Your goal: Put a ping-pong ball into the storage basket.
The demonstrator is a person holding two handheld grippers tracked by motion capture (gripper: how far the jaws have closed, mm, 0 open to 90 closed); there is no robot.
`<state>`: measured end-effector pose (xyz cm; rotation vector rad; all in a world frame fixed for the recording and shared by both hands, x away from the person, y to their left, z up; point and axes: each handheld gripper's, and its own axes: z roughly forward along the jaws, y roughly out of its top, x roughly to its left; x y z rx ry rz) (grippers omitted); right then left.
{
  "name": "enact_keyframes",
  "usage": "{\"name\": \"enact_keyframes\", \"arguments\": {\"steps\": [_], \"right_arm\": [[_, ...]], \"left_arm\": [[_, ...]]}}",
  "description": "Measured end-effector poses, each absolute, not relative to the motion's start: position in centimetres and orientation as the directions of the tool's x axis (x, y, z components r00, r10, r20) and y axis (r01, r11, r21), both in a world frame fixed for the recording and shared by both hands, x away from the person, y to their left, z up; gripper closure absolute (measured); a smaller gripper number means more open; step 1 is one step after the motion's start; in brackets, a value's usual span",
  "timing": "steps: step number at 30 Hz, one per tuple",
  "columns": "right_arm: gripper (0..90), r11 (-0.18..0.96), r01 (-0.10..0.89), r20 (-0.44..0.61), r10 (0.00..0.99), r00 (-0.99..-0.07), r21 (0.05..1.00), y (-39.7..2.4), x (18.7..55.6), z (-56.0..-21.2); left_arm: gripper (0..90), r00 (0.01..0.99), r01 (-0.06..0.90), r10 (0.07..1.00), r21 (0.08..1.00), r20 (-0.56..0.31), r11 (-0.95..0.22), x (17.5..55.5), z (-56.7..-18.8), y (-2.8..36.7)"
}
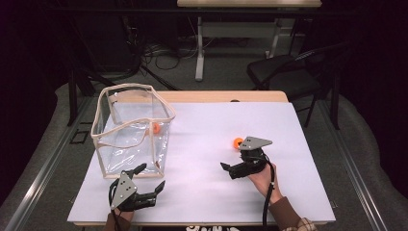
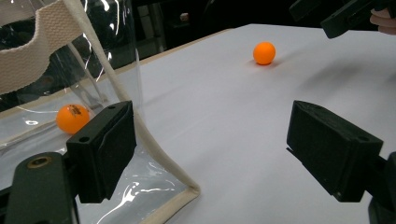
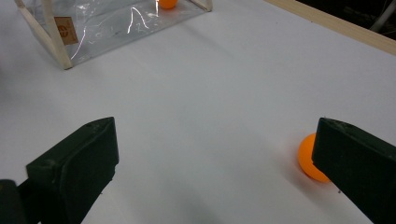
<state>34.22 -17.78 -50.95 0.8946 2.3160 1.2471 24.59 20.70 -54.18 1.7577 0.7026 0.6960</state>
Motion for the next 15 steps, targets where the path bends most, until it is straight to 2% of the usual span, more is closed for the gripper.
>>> {"name": "enact_keyframes", "arguments": {"steps": [15], "right_arm": [[0.0, 0.392, 0.392, -0.023, 0.731, -0.682, 0.832, -20.1, 35.6, -51.6]], "left_arm": [[15.8, 0.659, 0.117, 0.741, 0.956, 0.126, -0.267, 24.6, -54.2, 20.5]]}}
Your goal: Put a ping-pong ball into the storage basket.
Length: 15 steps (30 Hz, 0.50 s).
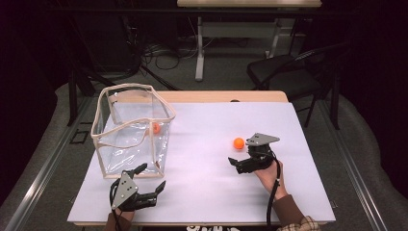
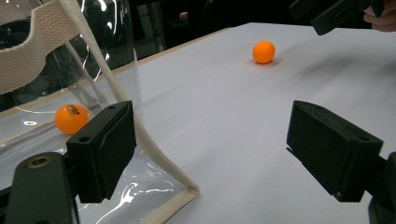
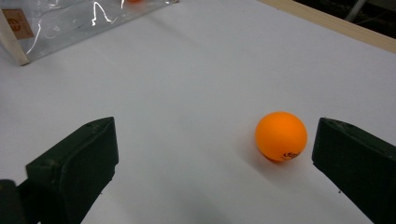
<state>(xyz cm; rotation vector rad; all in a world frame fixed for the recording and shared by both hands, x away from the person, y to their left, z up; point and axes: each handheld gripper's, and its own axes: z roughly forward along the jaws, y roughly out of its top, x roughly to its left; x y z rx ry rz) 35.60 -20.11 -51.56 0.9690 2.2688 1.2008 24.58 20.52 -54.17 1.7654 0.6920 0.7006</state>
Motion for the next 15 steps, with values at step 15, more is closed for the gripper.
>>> {"name": "enact_keyframes", "arguments": {"steps": [15], "right_arm": [[0.0, 0.387, 0.440, -0.015, 0.765, -0.644, 0.810, -21.2, 37.2, -52.4]], "left_arm": [[15.8, 0.660, 0.112, 0.740, 0.956, 0.131, -0.270, 24.6, -54.1, 20.5]]}}
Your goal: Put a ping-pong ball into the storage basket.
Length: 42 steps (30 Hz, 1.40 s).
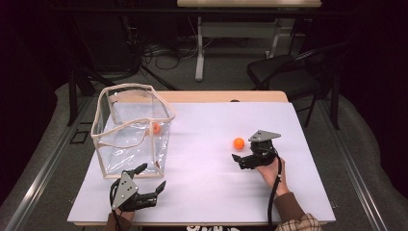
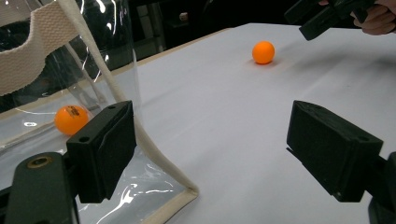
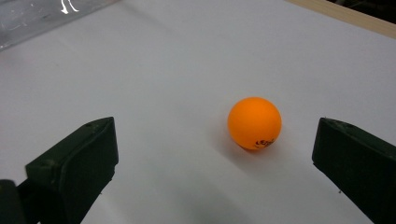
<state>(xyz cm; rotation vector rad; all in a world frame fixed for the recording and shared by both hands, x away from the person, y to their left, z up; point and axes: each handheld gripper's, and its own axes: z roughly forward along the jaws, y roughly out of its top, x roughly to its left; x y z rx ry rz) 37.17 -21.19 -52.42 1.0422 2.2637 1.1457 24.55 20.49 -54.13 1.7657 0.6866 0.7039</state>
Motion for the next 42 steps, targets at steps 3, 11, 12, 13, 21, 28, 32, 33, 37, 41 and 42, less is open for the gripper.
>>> {"name": "enact_keyframes", "arguments": {"steps": [3, 11, 12, 13, 21, 28, 32, 33, 37, 41, 42], "right_arm": [[0.0, 0.379, 0.461, -0.005, 0.777, -0.630, 0.802, -21.4, 37.7, -52.8], [0.0, 0.378, 0.469, -0.004, 0.782, -0.623, 0.798, -21.5, 38.7, -53.1], [0.0, 0.375, 0.478, 0.002, 0.785, -0.619, 0.795, -21.5, 39.0, -53.1], [0.0, 0.376, 0.478, 0.003, 0.784, -0.621, 0.794, -21.5, 39.1, -53.2], [0.0, 0.393, 0.506, 0.012, 0.781, -0.624, 0.768, -20.8, 40.3, -53.9], [0.0, 0.401, 0.518, 0.013, 0.781, -0.624, 0.755, -20.5, 41.3, -54.1], [0.0, 0.393, 0.528, 0.021, 0.787, -0.616, 0.753, -20.5, 41.6, -54.2], [0.0, 0.390, 0.530, 0.028, 0.786, -0.618, 0.754, -20.5, 41.7, -54.2], [0.0, 0.383, 0.532, 0.030, 0.791, -0.611, 0.755, -20.4, 42.0, -54.2], [0.0, 0.386, 0.544, 0.037, 0.790, -0.612, 0.745, -20.3, 42.3, -54.4], [0.0, 0.386, 0.545, 0.038, 0.790, -0.612, 0.744, -20.3, 42.4, -54.4]], "left_arm": [[15.8, 0.659, 0.112, 0.741, 0.957, 0.129, -0.267, 24.6, -54.1, 20.5], [15.8, 0.661, 0.116, 0.740, 0.957, 0.126, -0.267, 24.6, -54.2, 20.5], [15.8, 0.661, 0.116, 0.740, 0.957, 0.126, -0.267, 24.6, -54.2, 20.5], [15.8, 0.661, 0.116, 0.740, 0.957, 0.126, -0.267, 24.6, -54.2, 20.5], [15.8, 0.662, 0.119, 0.739, 0.956, 0.126, -0.270, 24.6, -54.2, 20.4], [15.8, 0.663, 0.116, 0.738, 0.956, 0.128, -0.269, 24.6, -54.2, 20.5], [15.8, 0.662, 0.115, 0.739, 0.957, 0.126, -0.267, 24.6, -54.2, 20.5], [15.8, 0.661, 0.115, 0.739, 0.957, 0.127, -0.267, 24.6, -54.2, 20.5], [15.8, 0.661, 0.113, 0.740, 0.958, 0.127, -0.265, 24.6, -54.2, 20.5], [15.8, 0.663, 0.113, 0.738, 0.957, 0.126, -0.266, 24.6, -54.2, 20.4], [15.8, 0.662, 0.113, 0.738, 0.958, 0.126, -0.264, 24.6, -54.2, 20.4]]}}
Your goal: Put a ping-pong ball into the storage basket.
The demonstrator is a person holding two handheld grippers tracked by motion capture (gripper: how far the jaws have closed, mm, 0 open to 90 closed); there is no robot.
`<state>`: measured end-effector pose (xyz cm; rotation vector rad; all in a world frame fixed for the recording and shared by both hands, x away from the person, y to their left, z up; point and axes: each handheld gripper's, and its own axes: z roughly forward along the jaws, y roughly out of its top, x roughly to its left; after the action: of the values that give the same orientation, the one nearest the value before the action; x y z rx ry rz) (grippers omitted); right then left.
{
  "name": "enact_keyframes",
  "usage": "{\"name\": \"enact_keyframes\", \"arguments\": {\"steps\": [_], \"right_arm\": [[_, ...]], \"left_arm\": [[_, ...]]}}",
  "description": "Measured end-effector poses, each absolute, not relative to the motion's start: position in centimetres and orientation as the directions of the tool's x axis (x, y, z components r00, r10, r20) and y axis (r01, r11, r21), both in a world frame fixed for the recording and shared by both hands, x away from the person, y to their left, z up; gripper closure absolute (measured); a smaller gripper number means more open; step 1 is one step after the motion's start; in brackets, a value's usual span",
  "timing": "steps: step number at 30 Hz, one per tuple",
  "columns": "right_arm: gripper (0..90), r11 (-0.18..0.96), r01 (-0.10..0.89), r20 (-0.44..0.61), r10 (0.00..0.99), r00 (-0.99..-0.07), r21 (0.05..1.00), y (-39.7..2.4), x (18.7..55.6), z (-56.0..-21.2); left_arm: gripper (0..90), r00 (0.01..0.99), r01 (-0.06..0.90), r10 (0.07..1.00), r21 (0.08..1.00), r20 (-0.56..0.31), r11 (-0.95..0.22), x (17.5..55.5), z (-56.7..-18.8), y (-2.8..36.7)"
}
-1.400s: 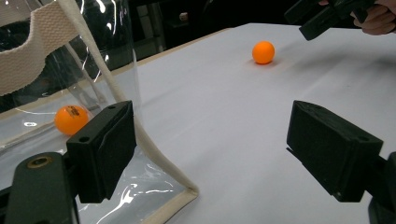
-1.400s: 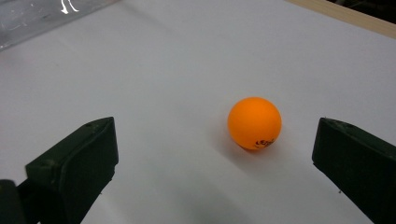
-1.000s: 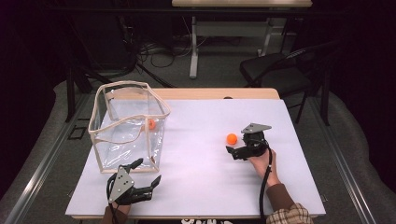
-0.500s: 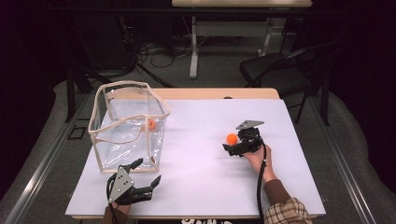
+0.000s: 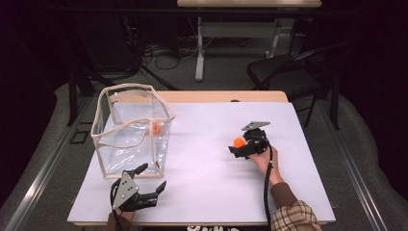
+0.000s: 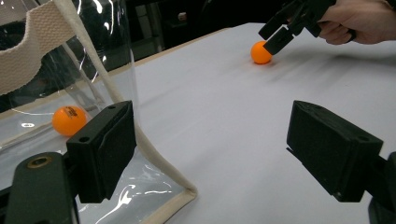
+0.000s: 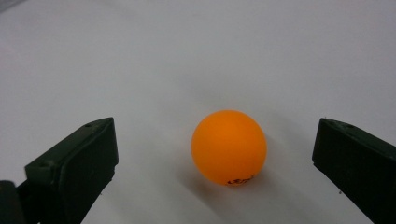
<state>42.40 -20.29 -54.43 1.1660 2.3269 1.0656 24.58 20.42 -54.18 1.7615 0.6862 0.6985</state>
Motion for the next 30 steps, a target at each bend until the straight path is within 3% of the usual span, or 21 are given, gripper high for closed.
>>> {"name": "enact_keyframes", "arguments": {"steps": [10, 17, 30], "right_arm": [[3.2, 0.384, 0.572, 0.048, 0.801, -0.597, 0.725, -20.19, 43.01, -54.69], [24.5, 0.388, 0.573, 0.038, 0.805, -0.593, 0.722, -20.21, 42.97, -54.70], [42.3, 0.416, 0.588, 0.006, 0.813, -0.583, 0.693, -20.07, 43.18, -54.98]], "left_arm": [[15.8, 0.661, 0.113, 0.739, 0.957, 0.127, -0.265, 24.58, -54.16, 20.45], [15.8, 0.662, 0.111, 0.738, 0.958, 0.128, -0.265, 24.57, -54.17, 20.45], [15.8, 0.662, 0.112, 0.738, 0.957, 0.128, -0.267, 24.56, -54.16, 20.45]]}}
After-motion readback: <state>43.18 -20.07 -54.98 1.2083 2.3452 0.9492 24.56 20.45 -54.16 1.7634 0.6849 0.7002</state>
